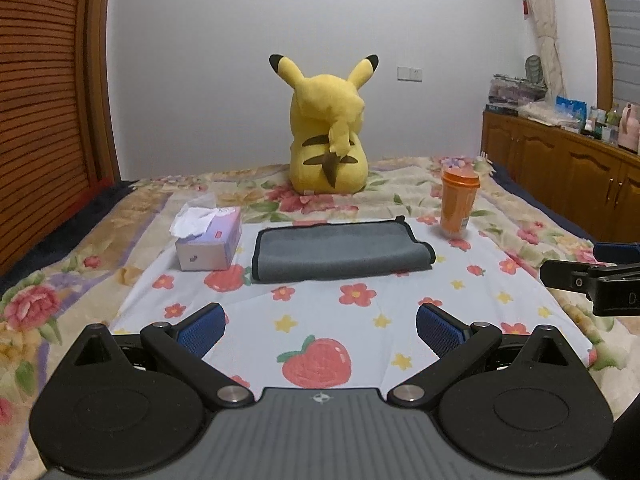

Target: Fold towel

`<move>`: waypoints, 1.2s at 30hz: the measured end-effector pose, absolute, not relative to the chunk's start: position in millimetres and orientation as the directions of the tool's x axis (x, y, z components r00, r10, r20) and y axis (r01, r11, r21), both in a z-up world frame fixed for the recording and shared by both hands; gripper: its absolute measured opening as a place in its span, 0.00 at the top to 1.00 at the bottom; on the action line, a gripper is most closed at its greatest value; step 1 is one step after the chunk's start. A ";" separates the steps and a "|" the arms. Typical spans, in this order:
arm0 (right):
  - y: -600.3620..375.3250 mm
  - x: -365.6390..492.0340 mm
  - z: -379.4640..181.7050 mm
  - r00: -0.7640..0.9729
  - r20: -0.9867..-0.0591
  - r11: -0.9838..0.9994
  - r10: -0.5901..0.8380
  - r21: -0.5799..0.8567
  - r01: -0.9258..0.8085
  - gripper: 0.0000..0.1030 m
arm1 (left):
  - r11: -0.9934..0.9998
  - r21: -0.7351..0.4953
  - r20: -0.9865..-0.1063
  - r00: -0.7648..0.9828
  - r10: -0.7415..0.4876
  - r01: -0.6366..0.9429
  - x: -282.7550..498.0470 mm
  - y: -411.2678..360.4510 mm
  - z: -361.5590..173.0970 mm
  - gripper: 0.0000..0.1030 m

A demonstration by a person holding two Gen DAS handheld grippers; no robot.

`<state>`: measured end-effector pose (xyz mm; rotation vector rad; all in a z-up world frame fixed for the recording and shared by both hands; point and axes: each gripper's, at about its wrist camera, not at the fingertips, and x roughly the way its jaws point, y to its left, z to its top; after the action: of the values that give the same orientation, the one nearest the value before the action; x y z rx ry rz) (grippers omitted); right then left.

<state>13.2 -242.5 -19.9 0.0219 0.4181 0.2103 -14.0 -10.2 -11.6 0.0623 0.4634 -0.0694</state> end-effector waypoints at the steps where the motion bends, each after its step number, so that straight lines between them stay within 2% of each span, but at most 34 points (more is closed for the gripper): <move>1: -242.9 13.0 -19.6 0.894 -0.397 0.978 0.206 0.066 -0.196 0.00 | 0.996 0.045 -0.445 0.894 -0.051 0.080 -14.2 -10.0 -10.8 0.00; 11: -245.3 9.4 -17.3 0.911 -0.364 0.981 0.193 0.070 -0.180 0.00 | 0.994 0.078 -0.406 0.913 -0.042 0.081 -14.6 -11.2 -7.3 0.00; 27: -249.6 1.3 -12.7 0.941 -0.294 0.986 0.168 0.064 -0.156 0.00 | 0.996 0.064 -0.358 0.933 -0.037 0.064 -17.4 -8.5 0.4 0.00; 36: -251.8 1.0 -11.6 0.947 -0.280 0.987 0.157 0.070 -0.143 0.00 | 0.995 0.072 -0.354 0.935 -0.034 0.063 -19.8 -8.6 0.0 0.00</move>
<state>1.0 -251.8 -11.6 0.0492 0.2887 0.1528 -19.8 -8.6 0.0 0.0830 0.3600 -0.0495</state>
